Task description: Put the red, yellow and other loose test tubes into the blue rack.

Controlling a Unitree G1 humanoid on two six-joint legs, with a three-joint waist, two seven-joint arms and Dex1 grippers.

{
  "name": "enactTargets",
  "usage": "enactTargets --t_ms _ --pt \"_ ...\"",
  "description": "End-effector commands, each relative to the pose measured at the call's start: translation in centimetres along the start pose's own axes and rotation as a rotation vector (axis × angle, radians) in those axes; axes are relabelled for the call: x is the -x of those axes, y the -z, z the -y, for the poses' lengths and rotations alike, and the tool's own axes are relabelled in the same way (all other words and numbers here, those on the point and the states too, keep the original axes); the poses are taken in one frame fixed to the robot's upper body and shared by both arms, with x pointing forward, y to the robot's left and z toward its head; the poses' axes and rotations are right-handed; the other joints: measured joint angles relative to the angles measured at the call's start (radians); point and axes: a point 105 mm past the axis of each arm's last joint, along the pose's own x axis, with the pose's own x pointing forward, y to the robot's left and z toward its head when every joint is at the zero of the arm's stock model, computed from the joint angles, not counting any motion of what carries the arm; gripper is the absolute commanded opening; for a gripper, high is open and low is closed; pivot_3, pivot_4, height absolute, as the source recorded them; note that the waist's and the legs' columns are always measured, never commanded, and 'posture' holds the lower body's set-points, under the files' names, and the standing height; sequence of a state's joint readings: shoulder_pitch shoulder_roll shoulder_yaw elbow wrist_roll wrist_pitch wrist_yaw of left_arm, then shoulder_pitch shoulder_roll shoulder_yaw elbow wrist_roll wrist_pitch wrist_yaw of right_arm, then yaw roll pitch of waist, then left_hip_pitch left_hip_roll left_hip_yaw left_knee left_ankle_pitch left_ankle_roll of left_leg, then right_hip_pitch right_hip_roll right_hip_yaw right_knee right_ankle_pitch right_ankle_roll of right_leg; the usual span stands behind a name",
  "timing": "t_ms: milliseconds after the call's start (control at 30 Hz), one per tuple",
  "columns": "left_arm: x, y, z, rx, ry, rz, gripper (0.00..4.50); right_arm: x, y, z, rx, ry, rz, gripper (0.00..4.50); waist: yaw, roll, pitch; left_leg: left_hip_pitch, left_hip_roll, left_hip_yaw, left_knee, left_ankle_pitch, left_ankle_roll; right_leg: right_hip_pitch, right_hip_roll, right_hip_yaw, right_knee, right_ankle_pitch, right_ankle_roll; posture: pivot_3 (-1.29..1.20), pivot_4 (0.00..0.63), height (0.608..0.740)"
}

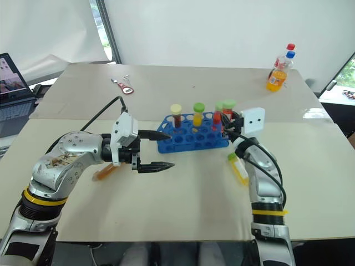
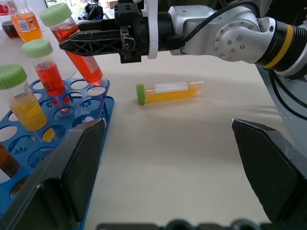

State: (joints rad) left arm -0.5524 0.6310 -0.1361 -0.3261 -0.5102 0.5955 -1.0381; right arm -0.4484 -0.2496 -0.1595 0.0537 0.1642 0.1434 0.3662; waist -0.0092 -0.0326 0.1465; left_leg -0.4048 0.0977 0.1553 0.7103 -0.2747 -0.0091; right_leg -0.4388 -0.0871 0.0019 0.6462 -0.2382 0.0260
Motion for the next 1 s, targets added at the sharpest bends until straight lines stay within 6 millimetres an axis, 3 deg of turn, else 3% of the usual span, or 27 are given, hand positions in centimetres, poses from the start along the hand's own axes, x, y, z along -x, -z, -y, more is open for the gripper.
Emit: enactTargets --t_ms 33,667,767,967,1000 --pt "0.3 -1.1 0.1 -0.031 -0.007 0.017 4.5 -0.1 -0.7 -0.2 0.036 0.012 0.046 0.96 -0.001 0.0 0.0 0.0 0.0 0.0 0.0 0.0 0.0 0.0 0.0 0.0 0.0 0.0 0.0 0.0 0.15 0.74" --pt "-0.1 -1.2 -0.6 -0.018 -0.044 0.04 4.5 0.1 1.1 -0.6 -0.086 0.148 0.068 0.96 -0.005 0.0 0.0 0.0 0.0 0.0 0.0 0.0 0.0 0.0 0.001 0.001 0.0 0.0 0.0 0.0 0.15 0.74" --pt "-0.1 -1.1 -0.7 -0.019 -0.051 0.04 4.5 0.4 1.1 -0.1 -0.088 0.162 0.066 2.34 -0.005 0.0 0.0 0.0 0.0 0.0 0.0 0.0 0.0 0.0 0.001 0.001 0.0 0.0 0.0 0.0 0.15 0.74" --pt "-0.4 -0.9 -0.9 -0.016 -0.073 0.051 4.5 2.2 0.8 2.3 -0.076 0.213 0.001 4.32 0.001 0.0 0.0 0.0 0.0 0.0 0.0 0.0 0.0 0.0 0.001 0.003 0.0 0.0 0.0 0.0 0.15 0.74" --pt "-0.4 -0.8 -1.0 -0.016 -0.079 0.052 4.5 2.6 0.5 2.7 -0.071 0.212 -0.005 4.44 0.001 0.0 0.0 0.0 0.0 -0.001 0.0 0.0 0.0 0.0 0.001 0.004 0.0 0.0 0.0 0.0 0.15 0.74"
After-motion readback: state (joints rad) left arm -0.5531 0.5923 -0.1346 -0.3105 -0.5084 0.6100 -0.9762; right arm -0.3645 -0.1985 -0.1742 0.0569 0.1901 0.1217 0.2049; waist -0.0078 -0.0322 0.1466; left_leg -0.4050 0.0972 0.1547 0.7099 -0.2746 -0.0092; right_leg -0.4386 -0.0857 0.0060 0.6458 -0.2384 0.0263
